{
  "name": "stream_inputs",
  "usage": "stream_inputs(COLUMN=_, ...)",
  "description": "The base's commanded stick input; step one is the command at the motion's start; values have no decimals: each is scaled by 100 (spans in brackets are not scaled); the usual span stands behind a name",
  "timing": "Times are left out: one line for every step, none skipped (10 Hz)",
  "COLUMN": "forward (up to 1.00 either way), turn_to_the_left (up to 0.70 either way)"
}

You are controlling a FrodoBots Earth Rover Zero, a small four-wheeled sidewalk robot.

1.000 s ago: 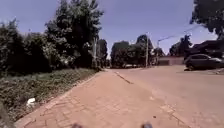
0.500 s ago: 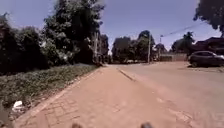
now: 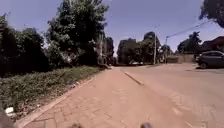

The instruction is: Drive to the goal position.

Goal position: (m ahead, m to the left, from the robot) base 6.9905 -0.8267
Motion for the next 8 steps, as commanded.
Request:
stream_inputs(forward=70, turn_to_the_left=0)
stream_inputs(forward=70, turn_to_the_left=0)
stream_inputs(forward=70, turn_to_the_left=0)
stream_inputs(forward=70, turn_to_the_left=0)
stream_inputs(forward=70, turn_to_the_left=0)
stream_inputs(forward=70, turn_to_the_left=0)
stream_inputs(forward=70, turn_to_the_left=0)
stream_inputs(forward=70, turn_to_the_left=-2)
